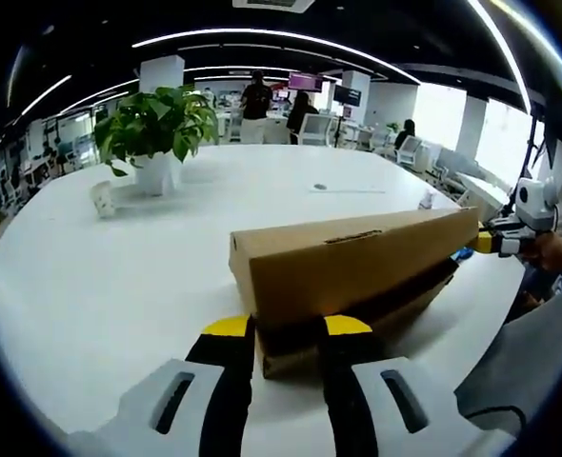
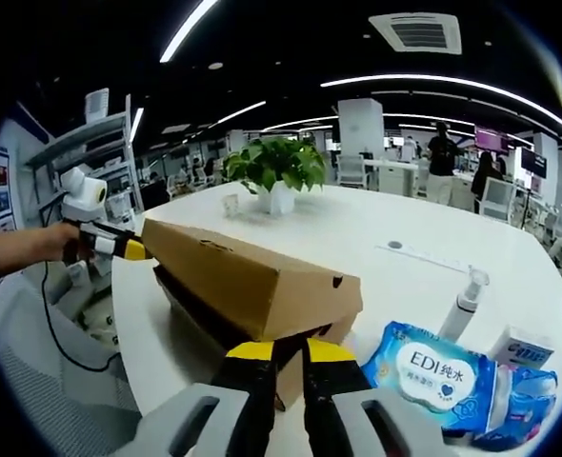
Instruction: Operate the shoe box by opening the lid, removing the specified soft item, and placing it in the target area until the item is outside and the box remains undamaged.
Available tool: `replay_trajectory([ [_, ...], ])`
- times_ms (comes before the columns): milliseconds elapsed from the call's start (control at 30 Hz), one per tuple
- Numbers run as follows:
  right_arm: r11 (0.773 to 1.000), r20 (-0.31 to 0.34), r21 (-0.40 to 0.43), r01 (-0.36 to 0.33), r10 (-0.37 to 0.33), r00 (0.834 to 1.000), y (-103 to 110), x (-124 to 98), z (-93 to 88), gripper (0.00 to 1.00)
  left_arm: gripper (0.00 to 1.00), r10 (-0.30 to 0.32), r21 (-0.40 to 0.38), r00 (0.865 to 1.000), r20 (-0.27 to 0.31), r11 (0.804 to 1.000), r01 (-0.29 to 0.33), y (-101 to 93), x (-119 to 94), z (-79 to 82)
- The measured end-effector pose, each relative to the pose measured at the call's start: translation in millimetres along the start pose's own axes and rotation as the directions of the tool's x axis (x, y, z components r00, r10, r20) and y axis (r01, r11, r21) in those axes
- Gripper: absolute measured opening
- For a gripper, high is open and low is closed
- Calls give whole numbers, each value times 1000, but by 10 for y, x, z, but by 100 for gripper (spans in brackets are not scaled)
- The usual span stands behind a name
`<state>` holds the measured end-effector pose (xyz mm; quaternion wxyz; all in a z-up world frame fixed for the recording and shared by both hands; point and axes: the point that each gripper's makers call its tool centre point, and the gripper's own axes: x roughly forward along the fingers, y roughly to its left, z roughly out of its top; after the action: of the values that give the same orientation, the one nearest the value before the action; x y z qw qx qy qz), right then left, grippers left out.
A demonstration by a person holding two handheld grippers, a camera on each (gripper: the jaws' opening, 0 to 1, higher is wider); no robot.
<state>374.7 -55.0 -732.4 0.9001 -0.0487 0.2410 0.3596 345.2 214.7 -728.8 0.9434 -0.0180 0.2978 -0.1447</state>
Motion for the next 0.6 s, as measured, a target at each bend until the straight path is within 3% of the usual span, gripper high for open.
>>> replay_trajectory([
  [600,988,-27,-147,-48,45,999,168,40,-144,17,31,-8,40,999,-39,999,9,-40,14,-177],
])
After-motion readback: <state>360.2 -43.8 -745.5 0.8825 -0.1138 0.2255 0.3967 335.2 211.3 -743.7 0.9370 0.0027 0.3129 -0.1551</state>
